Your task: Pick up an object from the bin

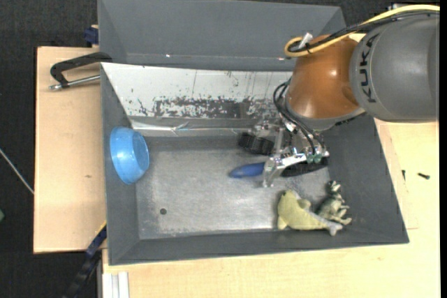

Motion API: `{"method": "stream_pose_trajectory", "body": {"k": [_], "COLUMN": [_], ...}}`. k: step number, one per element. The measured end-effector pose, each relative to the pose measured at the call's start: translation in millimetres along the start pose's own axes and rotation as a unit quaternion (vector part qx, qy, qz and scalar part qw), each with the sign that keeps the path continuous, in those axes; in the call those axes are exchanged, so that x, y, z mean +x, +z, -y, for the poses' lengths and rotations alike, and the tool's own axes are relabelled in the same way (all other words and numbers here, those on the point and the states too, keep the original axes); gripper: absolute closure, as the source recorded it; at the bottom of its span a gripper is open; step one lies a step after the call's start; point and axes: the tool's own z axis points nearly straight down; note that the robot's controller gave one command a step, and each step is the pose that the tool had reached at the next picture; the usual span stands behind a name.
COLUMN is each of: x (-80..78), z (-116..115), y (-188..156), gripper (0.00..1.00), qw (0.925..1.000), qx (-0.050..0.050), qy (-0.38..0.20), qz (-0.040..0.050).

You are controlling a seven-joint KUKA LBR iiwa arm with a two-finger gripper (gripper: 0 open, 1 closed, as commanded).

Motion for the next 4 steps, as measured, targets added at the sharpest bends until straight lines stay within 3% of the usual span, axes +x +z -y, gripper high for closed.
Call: {"method": "stream_pose_trajectory", "body": {"k": [1, 3, 4], "x": [-4.0, -7.8, -8.1], "z": [58.8, 56.9, 57.1], "y": [4.0, 1.5, 1.1], "gripper": [0.00, 0.00, 1.00], "qw": [0.9999, 0.9999, 0.9999], "qx": [0.004, 0.003, 0.003], "qy": [0.011, 0.012, 0.012], "qz": [-0.0032, -0.0071, -0.0068]}}
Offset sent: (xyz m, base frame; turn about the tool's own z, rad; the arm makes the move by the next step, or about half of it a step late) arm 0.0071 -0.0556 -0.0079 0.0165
